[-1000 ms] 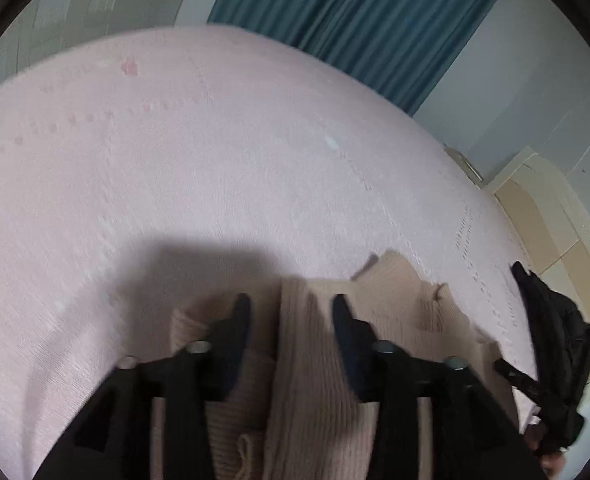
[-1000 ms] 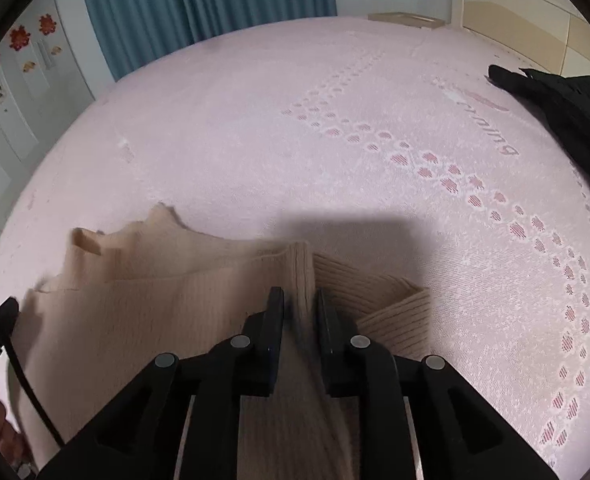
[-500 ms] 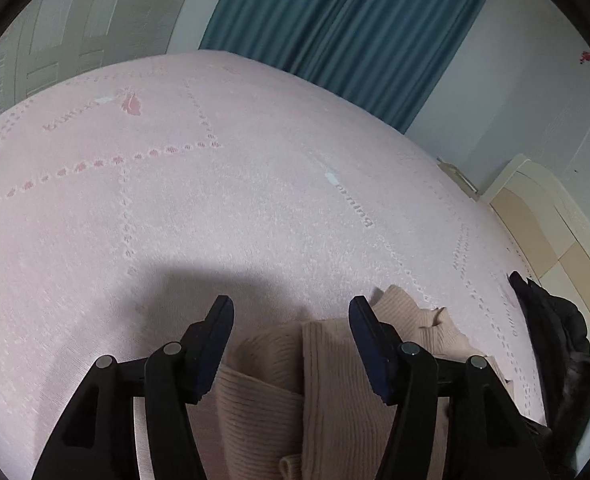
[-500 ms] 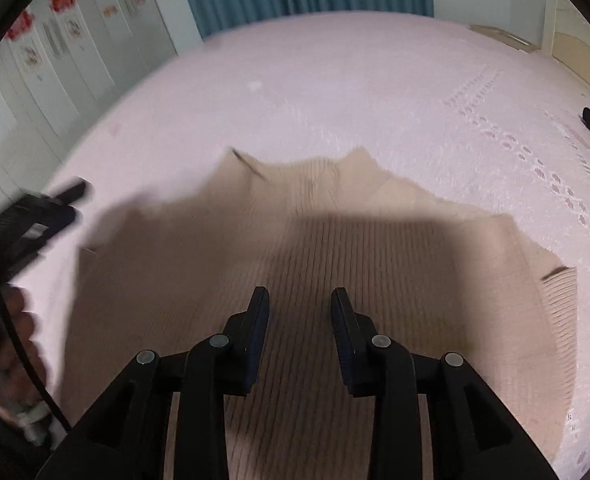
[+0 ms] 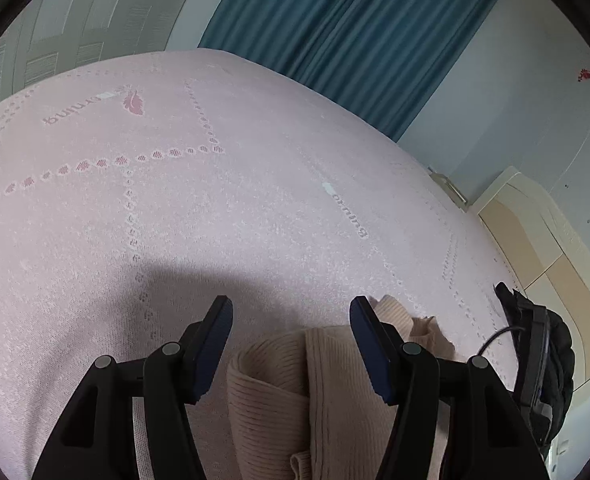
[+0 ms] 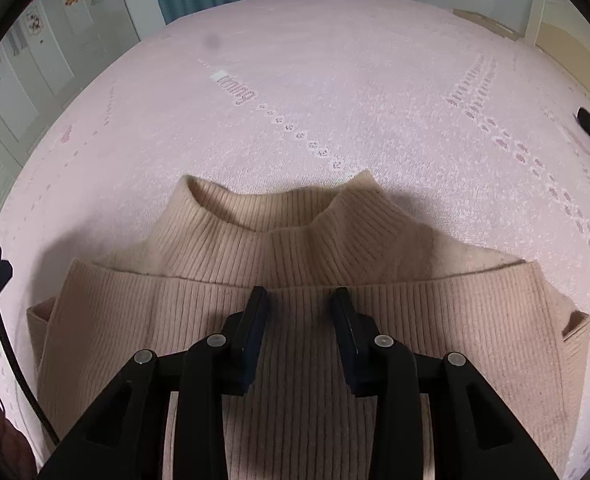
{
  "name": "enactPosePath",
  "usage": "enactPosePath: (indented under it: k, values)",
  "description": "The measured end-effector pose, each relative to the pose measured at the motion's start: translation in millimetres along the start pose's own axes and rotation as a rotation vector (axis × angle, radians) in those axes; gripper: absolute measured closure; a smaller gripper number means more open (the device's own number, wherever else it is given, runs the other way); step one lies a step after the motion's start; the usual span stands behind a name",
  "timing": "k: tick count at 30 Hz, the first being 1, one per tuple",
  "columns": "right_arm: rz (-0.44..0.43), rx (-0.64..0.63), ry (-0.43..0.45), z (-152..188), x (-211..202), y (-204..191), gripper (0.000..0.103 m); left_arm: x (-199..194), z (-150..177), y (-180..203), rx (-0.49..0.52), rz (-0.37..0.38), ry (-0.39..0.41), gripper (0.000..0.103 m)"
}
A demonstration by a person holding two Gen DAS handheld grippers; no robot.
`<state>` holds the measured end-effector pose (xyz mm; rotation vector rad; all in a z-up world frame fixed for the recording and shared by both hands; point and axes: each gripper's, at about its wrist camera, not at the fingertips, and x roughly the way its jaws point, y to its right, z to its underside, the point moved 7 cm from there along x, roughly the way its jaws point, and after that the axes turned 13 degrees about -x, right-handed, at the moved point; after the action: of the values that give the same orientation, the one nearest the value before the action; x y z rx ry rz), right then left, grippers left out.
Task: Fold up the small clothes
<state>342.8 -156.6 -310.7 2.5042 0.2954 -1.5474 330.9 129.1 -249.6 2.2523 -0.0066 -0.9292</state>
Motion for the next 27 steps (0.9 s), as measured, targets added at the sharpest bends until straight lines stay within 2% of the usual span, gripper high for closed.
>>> enactPosePath:
  k: [6,8,13,17,23,27]
  values:
    - [-0.001,-0.054,-0.036,28,-28,-10,0.072,-1,0,1,-0.018,0.015,-0.005,0.044]
    - [0.005,-0.056,-0.023,37,-39,-13,0.072,-2,1,3,-0.018,0.020,-0.011,0.044]
    - [0.027,-0.092,-0.023,64,-56,-21,0.072,-10,13,9,0.027,0.023,-0.007,0.044]
    - [0.028,-0.108,-0.014,82,-67,-27,0.072,-18,22,7,0.079,-0.007,0.014,0.043]
    - [0.014,-0.132,-0.009,108,-85,-33,0.073,-43,40,-11,0.005,-0.004,0.005,0.043]
    - [-0.004,-0.140,-0.034,132,-91,-40,0.073,-59,61,-17,0.019,-0.031,0.005,0.043]
